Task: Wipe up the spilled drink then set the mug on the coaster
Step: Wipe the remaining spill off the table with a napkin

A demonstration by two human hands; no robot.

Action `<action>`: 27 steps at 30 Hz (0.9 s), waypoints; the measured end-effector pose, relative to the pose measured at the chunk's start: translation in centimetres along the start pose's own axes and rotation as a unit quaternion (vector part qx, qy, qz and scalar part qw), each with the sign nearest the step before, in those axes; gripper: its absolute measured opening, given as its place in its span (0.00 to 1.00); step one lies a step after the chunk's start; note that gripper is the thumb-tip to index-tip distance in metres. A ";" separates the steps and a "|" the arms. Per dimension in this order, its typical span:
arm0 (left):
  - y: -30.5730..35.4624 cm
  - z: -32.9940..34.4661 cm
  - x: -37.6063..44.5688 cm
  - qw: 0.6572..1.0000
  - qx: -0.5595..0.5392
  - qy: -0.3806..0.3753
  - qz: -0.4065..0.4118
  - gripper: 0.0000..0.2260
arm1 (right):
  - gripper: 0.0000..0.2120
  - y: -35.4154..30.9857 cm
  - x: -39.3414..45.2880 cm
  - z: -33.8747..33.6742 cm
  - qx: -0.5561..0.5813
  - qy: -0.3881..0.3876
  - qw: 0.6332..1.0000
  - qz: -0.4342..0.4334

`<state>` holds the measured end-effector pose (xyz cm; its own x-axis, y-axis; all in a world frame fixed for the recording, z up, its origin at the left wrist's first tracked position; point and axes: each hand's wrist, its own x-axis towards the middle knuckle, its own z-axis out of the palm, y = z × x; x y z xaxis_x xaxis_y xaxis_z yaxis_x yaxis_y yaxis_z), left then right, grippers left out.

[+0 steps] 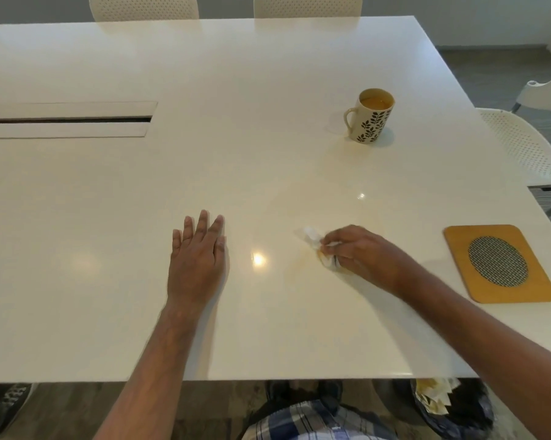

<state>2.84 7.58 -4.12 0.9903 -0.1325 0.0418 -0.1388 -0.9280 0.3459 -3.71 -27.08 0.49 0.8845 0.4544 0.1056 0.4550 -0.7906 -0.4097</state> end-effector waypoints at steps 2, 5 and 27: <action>-0.1 0.0 0.0 1.000 0.001 0.001 -0.001 0.23 | 0.10 -0.9 0.8 0.8 0.013 0.022 1.000 -0.004; 0.1 0.0 0.0 1.000 0.000 0.002 -0.002 0.23 | 0.10 -3.9 0.5 2.8 0.050 0.020 0.998 -0.029; 0.0 0.2 0.0 1.000 0.006 0.008 -0.003 0.22 | 0.15 -6.2 -4.8 3.2 0.034 -0.063 0.994 -0.084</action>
<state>2.85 7.51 -4.32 0.9911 -0.1215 0.0549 -0.1329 -0.9331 0.3343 -11.10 -23.11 -0.36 0.7751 0.6286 0.0642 0.5828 -0.6719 -0.4571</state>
